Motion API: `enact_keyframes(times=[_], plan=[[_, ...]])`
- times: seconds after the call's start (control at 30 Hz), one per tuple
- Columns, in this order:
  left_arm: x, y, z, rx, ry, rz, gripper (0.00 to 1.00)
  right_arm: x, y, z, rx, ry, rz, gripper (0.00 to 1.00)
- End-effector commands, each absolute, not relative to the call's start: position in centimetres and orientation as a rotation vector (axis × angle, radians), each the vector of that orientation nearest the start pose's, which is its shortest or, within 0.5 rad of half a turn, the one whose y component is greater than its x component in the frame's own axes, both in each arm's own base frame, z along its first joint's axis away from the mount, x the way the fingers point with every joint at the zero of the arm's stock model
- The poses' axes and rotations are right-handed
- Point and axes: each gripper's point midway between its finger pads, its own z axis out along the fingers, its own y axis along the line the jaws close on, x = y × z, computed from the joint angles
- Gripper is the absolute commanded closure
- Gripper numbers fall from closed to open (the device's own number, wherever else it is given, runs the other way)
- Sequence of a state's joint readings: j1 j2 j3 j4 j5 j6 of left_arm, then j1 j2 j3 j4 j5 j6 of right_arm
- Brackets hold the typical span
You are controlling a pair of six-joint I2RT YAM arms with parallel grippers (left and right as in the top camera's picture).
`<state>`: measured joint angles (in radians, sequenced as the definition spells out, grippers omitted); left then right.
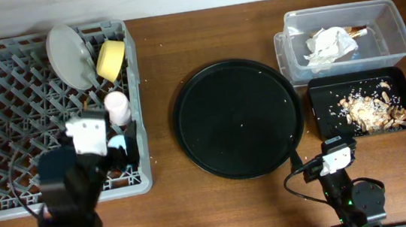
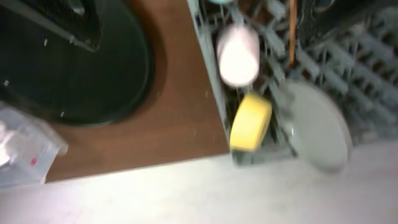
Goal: Sort waste into correct bins and load items into the dishwasher rack
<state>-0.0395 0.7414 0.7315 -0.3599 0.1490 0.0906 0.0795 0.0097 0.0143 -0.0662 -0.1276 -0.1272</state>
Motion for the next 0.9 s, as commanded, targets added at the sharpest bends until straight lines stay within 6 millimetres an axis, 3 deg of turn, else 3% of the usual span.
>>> enact_keyframes(times=[0.0, 0.2, 0.33, 0.87], plan=[[27.4, -2.5, 22.6, 0.197, 1.845, -0.047, 0.00, 24.2, 4.1, 15.9, -0.254, 1.616, 0.074, 0.02], [25.4, -1.5, 17.6, 0.155, 1.735, 0.010, 0.00, 24.2, 4.1, 15.9, -0.254, 1.616, 0.074, 0.02], [24.9, -1.7, 15.6, 0.159, 1.686, 0.007, 0.00, 24.2, 4.1, 15.9, -0.254, 1.616, 0.074, 0.02], [24.5, -1.8, 15.8, 0.158, 1.635, 0.010, 0.00, 24.2, 4.1, 15.9, -0.254, 1.616, 0.074, 0.01]])
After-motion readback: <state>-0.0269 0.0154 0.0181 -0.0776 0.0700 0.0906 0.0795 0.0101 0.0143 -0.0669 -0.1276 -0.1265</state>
